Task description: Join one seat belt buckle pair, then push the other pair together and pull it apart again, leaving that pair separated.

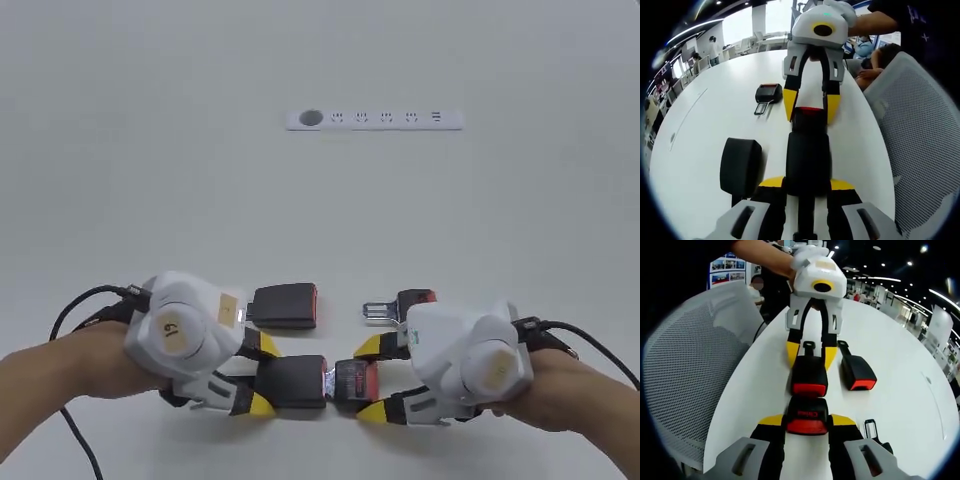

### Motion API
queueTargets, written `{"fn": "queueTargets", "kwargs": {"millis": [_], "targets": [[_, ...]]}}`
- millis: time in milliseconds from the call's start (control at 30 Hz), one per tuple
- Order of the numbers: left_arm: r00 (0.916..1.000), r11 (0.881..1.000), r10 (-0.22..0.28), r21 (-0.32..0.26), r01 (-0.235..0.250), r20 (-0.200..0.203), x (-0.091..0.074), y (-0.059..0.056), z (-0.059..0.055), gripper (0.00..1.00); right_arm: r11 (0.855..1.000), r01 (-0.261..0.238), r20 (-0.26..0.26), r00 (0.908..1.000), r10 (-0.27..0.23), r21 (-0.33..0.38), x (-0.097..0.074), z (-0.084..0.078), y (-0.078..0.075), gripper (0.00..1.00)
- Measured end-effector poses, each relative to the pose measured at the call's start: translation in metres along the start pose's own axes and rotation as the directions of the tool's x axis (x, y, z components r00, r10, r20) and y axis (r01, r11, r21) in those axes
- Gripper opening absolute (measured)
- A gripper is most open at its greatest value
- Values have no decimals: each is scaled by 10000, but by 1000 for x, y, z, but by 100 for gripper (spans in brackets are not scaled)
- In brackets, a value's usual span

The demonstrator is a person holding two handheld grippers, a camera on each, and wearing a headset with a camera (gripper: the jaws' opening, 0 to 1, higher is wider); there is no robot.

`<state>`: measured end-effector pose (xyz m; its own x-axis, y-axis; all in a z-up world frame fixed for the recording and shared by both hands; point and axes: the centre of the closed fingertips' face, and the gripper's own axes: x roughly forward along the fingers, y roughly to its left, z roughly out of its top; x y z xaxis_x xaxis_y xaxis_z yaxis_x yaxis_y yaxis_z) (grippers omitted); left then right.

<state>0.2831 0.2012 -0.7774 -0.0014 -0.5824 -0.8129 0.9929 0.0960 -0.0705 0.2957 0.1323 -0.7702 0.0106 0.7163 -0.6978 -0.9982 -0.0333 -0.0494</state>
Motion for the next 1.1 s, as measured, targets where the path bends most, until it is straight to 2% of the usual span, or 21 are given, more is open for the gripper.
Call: {"fn": "queueTargets", "kwargs": {"millis": [167, 267, 533, 767, 900, 1100], "targets": [[9999, 10000, -66, 68, 66, -95, -1, 0, 0, 31, 10000, -37, 110, 9999, 37, 5, 1, 4, 1, 29], [9996, 10000, -56, 70, 58, -289, -1, 0, 0, 31, 10000, 20, 26, 10000, -20, 32, 3, 6, 1, 29], [9997, 10000, -40, 71, 42, -248, -2, -1, 0, 31, 10000, 14, 36, 10000, -14, -16, 3, 8, 4, 29], [9987, 9997, -1, 256, 14, -515, -1, 0, 0, 31, 10000, 66, -276, 9996, -68, -63, 5, 10, 8, 29], [9987, 9996, -6, 274, 20, -503, -1, 1, -1, 31, 9999, 116, -383, 9992, -116, 3, 4, 6, 8, 29], [9992, 9996, -63, 281, 74, -382, -3, 0, -2, 31, 10000, 36, -199, 9998, -38, -73, 3, 4, 9, 29]]}}
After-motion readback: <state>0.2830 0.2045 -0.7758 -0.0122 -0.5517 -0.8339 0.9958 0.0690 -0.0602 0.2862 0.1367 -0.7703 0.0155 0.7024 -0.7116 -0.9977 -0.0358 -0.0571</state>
